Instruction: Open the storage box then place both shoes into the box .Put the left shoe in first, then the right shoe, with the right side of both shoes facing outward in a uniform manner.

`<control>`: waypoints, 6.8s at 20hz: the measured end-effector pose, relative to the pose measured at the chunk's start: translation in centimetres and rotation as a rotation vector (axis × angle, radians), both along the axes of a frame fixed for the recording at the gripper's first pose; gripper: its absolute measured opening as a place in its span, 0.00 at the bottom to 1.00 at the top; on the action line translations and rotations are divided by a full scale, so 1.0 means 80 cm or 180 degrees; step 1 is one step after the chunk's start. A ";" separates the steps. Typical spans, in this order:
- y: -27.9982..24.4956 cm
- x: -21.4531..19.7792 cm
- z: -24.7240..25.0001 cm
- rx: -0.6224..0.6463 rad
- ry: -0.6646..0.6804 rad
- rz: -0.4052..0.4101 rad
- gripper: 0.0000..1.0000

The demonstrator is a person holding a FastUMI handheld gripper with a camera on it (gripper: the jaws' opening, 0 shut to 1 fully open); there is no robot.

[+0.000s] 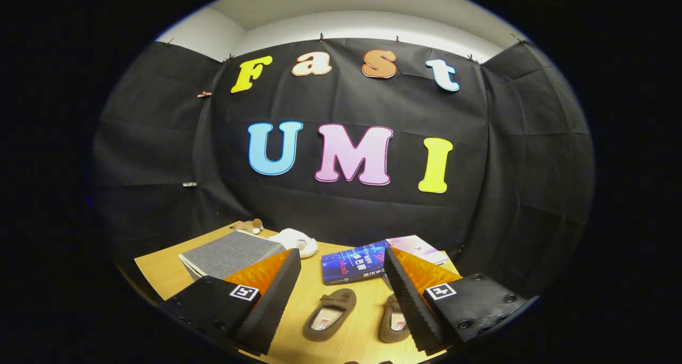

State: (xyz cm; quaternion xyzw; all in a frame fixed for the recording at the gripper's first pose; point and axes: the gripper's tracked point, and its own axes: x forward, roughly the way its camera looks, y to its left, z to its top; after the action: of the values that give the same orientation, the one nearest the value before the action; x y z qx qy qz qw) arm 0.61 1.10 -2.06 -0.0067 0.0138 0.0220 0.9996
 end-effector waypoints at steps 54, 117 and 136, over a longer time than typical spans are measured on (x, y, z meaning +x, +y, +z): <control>0.311 0.110 -0.192 0.4652 0.3148 0.2026 0.15; 0.629 0.182 -0.094 0.2098 0.2611 0.1889 0.98; 0.101 0.100 -0.185 0.1013 0.2009 -0.0240 0.98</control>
State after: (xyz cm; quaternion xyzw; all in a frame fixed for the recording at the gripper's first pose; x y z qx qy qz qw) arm 8.62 9.15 -16.88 0.1567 0.3186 -0.0120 0.9348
